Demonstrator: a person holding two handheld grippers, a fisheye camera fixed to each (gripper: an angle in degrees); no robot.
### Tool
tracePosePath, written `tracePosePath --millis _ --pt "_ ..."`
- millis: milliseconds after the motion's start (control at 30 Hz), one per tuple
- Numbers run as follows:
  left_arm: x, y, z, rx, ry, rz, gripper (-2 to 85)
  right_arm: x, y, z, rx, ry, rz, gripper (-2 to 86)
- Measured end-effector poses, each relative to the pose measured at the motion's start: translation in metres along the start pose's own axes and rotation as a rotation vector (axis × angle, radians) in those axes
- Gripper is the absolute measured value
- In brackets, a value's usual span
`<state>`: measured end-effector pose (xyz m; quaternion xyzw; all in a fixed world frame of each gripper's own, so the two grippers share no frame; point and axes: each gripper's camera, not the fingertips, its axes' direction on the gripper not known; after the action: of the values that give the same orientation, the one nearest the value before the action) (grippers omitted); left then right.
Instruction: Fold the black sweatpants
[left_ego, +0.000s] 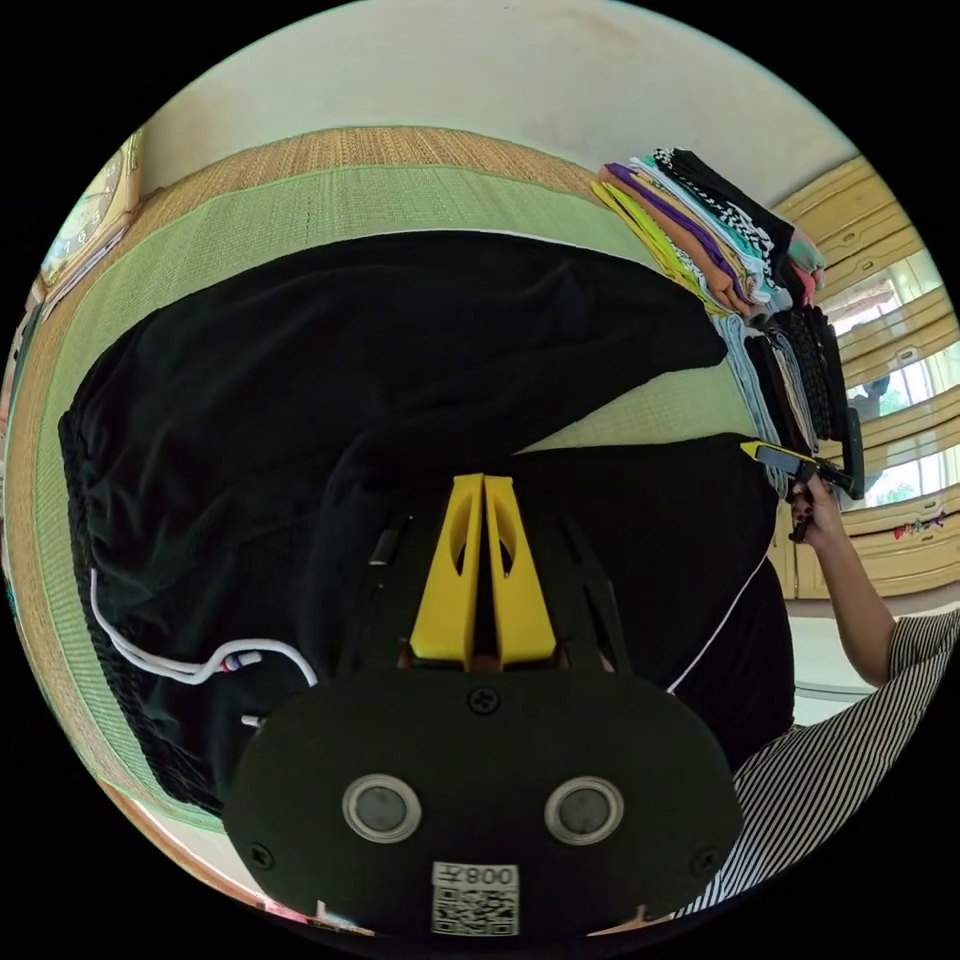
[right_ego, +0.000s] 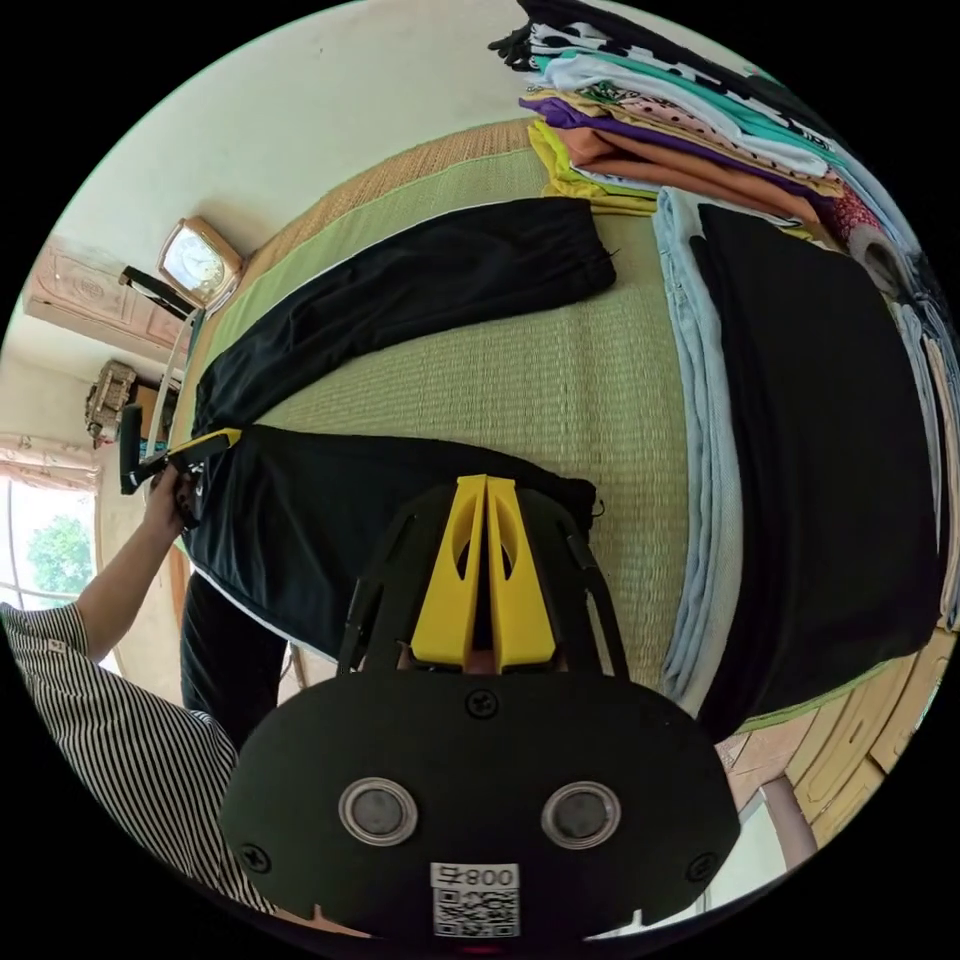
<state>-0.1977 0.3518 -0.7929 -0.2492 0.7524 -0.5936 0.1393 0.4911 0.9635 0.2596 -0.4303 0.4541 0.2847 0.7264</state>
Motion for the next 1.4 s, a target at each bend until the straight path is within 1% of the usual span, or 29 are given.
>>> tracePosePath --millis 67,200,300,333,367,500,600,733,833,933,1000,1067,1233,1333,1400 --pt "0.004 0.006 -0.002 0.006 -0.003 0.011 0.1 -0.002 0.011 -0.011 0.030 0.013 -0.005 0.0" --pt "0.008 0.031 -0.013 0.068 0.053 0.018 0.1 -0.009 0.038 -0.028 0.065 0.000 -0.014 0.0" --pt "0.003 0.046 -0.005 0.025 0.047 0.004 0.1 -0.008 0.060 -0.018 0.001 0.030 0.007 0.0" --pt "0.001 0.048 -0.001 0.008 0.042 -0.003 0.1 -0.006 0.068 -0.008 -0.044 0.074 0.024 0.1" --pt "-0.003 0.051 0.008 -0.036 0.042 -0.006 0.1 -0.003 0.077 -0.006 -0.024 0.064 0.042 0.0" --pt "-0.013 0.060 0.002 0.012 0.103 -0.024 0.1 0.001 0.084 -0.014 -0.006 0.004 0.111 0.1" --pt "-0.015 0.057 -0.009 0.071 0.115 0.013 0.1 -0.011 0.062 -0.028 0.076 0.007 0.058 0.1" --pt "-0.026 0.044 -0.011 0.113 0.081 0.006 0.1 -0.026 -0.015 -0.033 0.163 0.069 -0.033 0.1" --pt "-0.040 0.037 -0.002 0.087 0.029 -0.021 0.2 -0.029 -0.071 -0.018 0.140 0.114 -0.041 0.0" --pt "-0.050 0.041 0.015 0.003 0.005 -0.018 0.2 -0.026 -0.104 0.004 0.078 0.153 -0.006 0.0" --pt "-0.056 0.053 0.018 0.007 0.033 -0.015 0.2 -0.022 -0.111 0.019 0.011 0.170 0.014 0.0" --pt "-0.060 0.062 0.018 -0.009 0.058 -0.004 0.2 -0.020 -0.105 0.018 0.037 0.143 0.029 0.0" --pt "-0.078 0.079 0.018 -0.007 0.089 -0.003 0.2 -0.024 -0.101 0.018 0.031 0.133 0.037 0.0" --pt "-0.089 0.092 0.000 0.073 0.094 -0.024 0.2 -0.037 -0.103 0.008 0.071 0.130 0.039 0.1" --pt "-0.100 0.111 -0.020 0.148 0.139 -0.042 0.2 -0.051 -0.101 0.001 0.097 0.102 0.011 0.1"
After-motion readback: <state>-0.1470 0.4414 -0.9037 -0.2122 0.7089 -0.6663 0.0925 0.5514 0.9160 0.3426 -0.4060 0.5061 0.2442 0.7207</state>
